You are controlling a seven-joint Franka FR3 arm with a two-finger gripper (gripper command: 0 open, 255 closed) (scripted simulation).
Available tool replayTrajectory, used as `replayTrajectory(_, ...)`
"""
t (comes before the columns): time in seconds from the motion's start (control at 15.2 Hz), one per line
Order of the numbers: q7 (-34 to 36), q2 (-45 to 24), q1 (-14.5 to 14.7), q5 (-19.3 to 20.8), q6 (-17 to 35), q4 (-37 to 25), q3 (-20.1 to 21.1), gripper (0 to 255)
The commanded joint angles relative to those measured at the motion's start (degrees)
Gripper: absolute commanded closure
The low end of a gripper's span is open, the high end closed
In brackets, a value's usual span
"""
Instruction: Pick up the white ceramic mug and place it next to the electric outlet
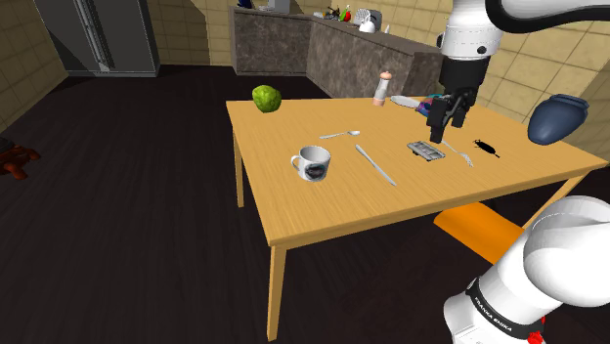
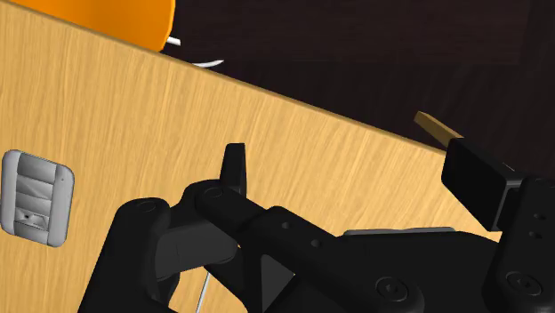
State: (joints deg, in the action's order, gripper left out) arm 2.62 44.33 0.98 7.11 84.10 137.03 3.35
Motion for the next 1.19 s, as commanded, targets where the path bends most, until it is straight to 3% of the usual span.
replayTrajectory(0.0, 0.0, 0.0, 0.0, 0.0, 0.0, 0.0, 0.0, 0)
replayTrajectory(0.53, 2.3, -13.5, -0.4, -2.4, 15.7, -0.4, -0.9, 0)
replayTrajectory(1.12, 3.4, -31.3, -0.4, -5.4, 29.9, -7.0, -1.7, 0)
